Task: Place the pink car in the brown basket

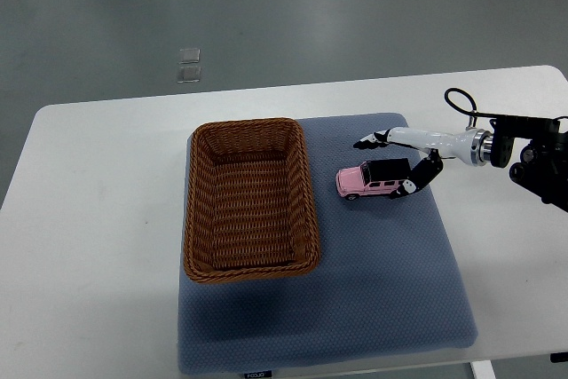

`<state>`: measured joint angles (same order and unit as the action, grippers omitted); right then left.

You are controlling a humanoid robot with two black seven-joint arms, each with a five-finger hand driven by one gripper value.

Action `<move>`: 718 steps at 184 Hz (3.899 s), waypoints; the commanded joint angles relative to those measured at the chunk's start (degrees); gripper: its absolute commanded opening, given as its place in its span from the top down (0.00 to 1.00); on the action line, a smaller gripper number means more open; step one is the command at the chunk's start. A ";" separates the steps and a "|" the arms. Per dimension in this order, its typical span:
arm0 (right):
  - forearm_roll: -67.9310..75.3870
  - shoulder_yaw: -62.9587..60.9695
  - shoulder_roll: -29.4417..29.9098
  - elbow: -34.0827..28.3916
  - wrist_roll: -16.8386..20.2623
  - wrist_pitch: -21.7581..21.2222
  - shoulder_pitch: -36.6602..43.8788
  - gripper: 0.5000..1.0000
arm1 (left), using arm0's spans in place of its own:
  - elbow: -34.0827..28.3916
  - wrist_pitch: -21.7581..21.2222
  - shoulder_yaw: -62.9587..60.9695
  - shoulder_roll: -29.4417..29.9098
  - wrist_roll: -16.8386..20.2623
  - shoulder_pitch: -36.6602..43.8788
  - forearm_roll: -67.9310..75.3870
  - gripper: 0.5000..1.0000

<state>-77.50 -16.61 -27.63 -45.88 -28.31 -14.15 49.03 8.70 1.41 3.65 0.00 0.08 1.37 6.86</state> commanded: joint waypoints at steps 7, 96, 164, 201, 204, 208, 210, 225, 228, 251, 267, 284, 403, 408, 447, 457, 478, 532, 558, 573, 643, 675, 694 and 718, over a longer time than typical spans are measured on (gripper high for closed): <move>-0.02 0.00 0.03 0.18 0.01 0.09 -0.61 0.31 | 0.00 0.00 0.04 0.00 0.01 0.04 0.00 0.00; -0.02 0.79 0.12 0.62 -0.08 0.18 -0.61 0.99 | 0.00 0.00 0.04 0.00 0.01 -0.05 0.00 0.00; 2.09 -0.61 -0.84 0.53 -0.79 0.00 1.24 1.00 | 0.00 0.00 0.04 0.00 0.01 -0.05 0.00 0.00; 8.94 -2.99 -1.11 0.44 -0.87 -2.37 2.56 1.00 | 0.00 0.00 0.04 0.00 0.01 -0.05 0.00 0.00; 9.12 -2.99 -1.11 0.44 -0.87 -2.55 2.73 1.00 | 0.00 0.00 0.04 0.00 0.01 0.04 0.00 0.00; 9.39 -2.99 -1.11 0.44 -0.87 -2.81 3.17 1.00 | 0.00 0.00 -0.05 0.00 0.01 -0.05 0.00 0.00; 9.56 -2.99 -1.02 0.44 -0.79 -2.90 3.35 1.00 | 0.00 0.00 0.04 0.00 0.01 -0.05 0.00 0.00; 9.65 -2.99 -0.76 0.44 -0.87 -3.51 5.11 1.00 | 0.00 0.00 0.04 0.00 0.01 0.04 0.00 0.00; 9.65 -2.99 -0.67 0.44 -0.87 -3.51 5.28 1.00 | 0.00 0.00 -0.05 0.00 0.01 -0.05 0.00 0.00; 10.09 -3.43 0.03 -0.08 -1.05 -4.13 7.39 1.00 | 0.00 0.00 0.04 0.00 0.01 -0.05 0.00 0.00; 10.18 -3.52 2.06 -0.52 -1.14 -4.83 8.45 1.00 | 0.00 0.00 0.04 0.00 0.01 -0.05 0.00 0.00; 9.91 -3.16 5.39 -0.52 -1.05 -5.01 9.33 1.00 | 0.00 0.00 0.04 0.00 0.01 0.04 0.00 0.00; 7.28 -2.11 18.58 2.11 3.87 -4.39 9.24 1.00 | 0.00 0.00 -0.05 0.00 0.01 -0.05 0.00 0.00; 7.19 -1.85 19.02 2.55 3.96 -4.39 9.24 1.00 | 0.00 0.00 0.04 0.00 0.01 -0.05 0.00 0.00; 8.24 -1.41 20.51 4.05 4.93 -4.30 8.62 0.23 | 0.00 0.00 -0.05 0.00 0.01 -0.05 0.00 0.00; 8.33 -1.49 20.51 3.96 4.93 -4.30 8.36 0.22 | 0.00 0.00 -0.05 0.00 0.01 -0.05 0.00 0.00; 8.77 -2.20 20.42 4.05 4.93 -4.48 8.27 0.21 | 0.00 0.00 0.04 0.00 0.01 -0.05 0.00 0.00; 26.87 -5.89 18.40 5.19 10.11 -5.10 7.83 0.21 | 0.00 0.00 -0.05 0.00 0.01 -0.05 0.00 0.00; 40.75 -8.35 16.74 6.16 14.86 -5.45 5.81 0.21 | 0.00 0.00 -0.05 0.00 0.01 0.04 0.00 0.00; 47.00 -8.44 15.15 6.42 15.65 -6.50 4.93 0.21 | 0.00 0.00 0.04 0.00 0.01 -0.05 0.00 0.00; 86.64 -12.13 12.60 13.45 27.43 -11.86 0.45 0.18 | 0.00 0.00 -0.05 0.00 0.01 -0.05 0.00 0.00; 88.14 -12.92 13.57 16.09 27.08 -11.69 -0.87 0.18 | 0.00 0.00 0.04 0.00 0.01 -0.05 0.00 0.00; 88.05 -13.45 13.74 16.18 26.11 -11.34 -1.13 0.17 | 0.00 0.00 0.04 0.00 0.01 -0.05 0.00 0.00; 87.78 -13.36 14.45 16.00 23.91 -11.86 -1.31 0.17 | 0.00 0.00 0.04 0.00 0.01 -0.05 0.00 0.00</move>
<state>10.53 -29.96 -13.77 -29.76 -2.99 -25.63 47.88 8.70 1.41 3.64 0.00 0.08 1.35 6.86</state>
